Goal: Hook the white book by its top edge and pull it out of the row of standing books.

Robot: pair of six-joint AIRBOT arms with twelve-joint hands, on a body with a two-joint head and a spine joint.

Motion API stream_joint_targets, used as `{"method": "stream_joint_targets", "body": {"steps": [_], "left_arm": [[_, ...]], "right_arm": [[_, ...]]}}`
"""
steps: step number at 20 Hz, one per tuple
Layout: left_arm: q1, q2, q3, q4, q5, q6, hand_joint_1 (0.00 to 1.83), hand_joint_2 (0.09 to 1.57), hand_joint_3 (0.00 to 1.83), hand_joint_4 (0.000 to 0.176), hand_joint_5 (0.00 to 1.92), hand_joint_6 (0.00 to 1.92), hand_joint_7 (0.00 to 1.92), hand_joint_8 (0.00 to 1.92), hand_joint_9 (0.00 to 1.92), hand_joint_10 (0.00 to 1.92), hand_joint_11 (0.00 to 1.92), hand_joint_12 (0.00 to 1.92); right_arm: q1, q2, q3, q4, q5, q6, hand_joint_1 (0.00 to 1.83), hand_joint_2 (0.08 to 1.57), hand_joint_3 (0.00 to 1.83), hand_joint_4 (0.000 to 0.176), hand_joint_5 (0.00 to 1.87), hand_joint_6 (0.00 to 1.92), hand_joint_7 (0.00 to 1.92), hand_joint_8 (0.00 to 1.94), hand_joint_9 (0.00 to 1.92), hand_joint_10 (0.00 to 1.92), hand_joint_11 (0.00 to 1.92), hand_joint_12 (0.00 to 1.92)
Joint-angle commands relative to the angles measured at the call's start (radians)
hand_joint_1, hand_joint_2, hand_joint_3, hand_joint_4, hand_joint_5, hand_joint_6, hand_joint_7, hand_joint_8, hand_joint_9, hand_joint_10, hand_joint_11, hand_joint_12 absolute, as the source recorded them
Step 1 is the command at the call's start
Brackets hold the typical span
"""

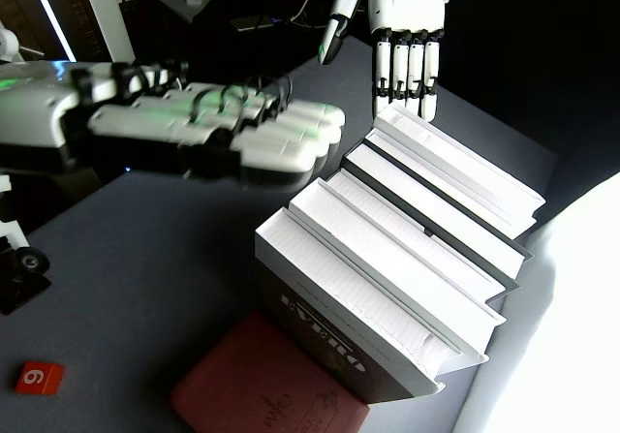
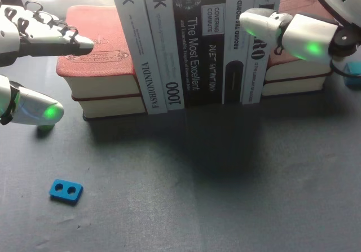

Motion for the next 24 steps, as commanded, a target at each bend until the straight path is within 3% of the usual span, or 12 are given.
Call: {"method": "stream_joint_targets", "body": {"steps": [1,2,3,8,13,17,24], "left_arm": [[-0.009,0.001,0.002,-0.028,0.068,-0.004,0.0,1.03,0.29,0.0,0.02,0.01,0.0,0.01,0.0,0.01,0.0,0.0],[-0.009,0.001,0.002,-0.028,0.069,-0.004,0.0,1.03,0.29,0.0,0.02,0.01,0.0,0.01,0.0,0.01,0.0,0.0],[-0.009,0.001,0.001,-0.028,0.072,-0.004,0.0,1.16,0.05,0.0,0.01,0.01,0.0,0.0,0.0,0.0,0.0,0.0],[-0.01,0.001,-0.001,-0.028,0.073,-0.004,0.0,1.17,0.03,0.0,0.01,0.0,0.0,0.0,0.0,0.0,0.0,0.0],[-0.012,-0.003,-0.004,-0.023,0.082,-0.004,0.0,1.17,0.02,0.0,0.02,0.01,0.01,0.0,0.0,0.0,0.0,0.0],[-0.013,-0.003,-0.005,-0.021,0.081,-0.005,0.0,1.17,0.01,0.0,0.01,0.0,0.0,0.0,0.0,0.0,0.0,0.0],[-0.015,-0.004,-0.005,-0.022,0.081,-0.021,0.0,1.18,0.01,0.0,0.01,0.0,0.0,0.0,0.0,0.0,0.0,0.0]], "right_arm": [[0.016,0.011,-0.005,-0.052,0.088,0.027,0.0,1.16,0.19,0.0,0.0,0.0,0.0,0.0,0.0,0.0,0.0,0.0],[0.022,0.019,-0.01,-0.052,0.069,0.08,0.0,1.16,0.19,0.0,0.0,0.0,0.0,0.0,0.0,0.0,0.0,0.0],[0.025,0.023,-0.017,-0.052,0.062,0.1,0.0,1.24,0.03,0.0,0.0,0.0,0.0,0.0,0.0,0.0,0.0,0.0],[0.043,0.023,-0.026,-0.022,0.056,0.109,0.0,1.26,0.02,0.0,0.0,0.0,0.0,0.0,0.0,0.0,0.0,0.0],[0.11,0.013,-0.02,0.039,-0.039,0.109,0.0,1.26,0.02,0.0,0.03,0.01,0.0,0.0,0.0,0.0,0.0,0.0],[0.165,-0.05,0.019,0.147,-0.072,0.029,0.0,1.27,0.01,0.0,0.01,0.0,0.0,0.0,0.0,0.0,0.0,0.0],[0.18,-0.154,0.124,0.304,-0.109,-0.072,0.0,1.28,0.02,0.0,0.04,0.01,0.0,0.0,0.0,0.0,0.0,0.0]]}}
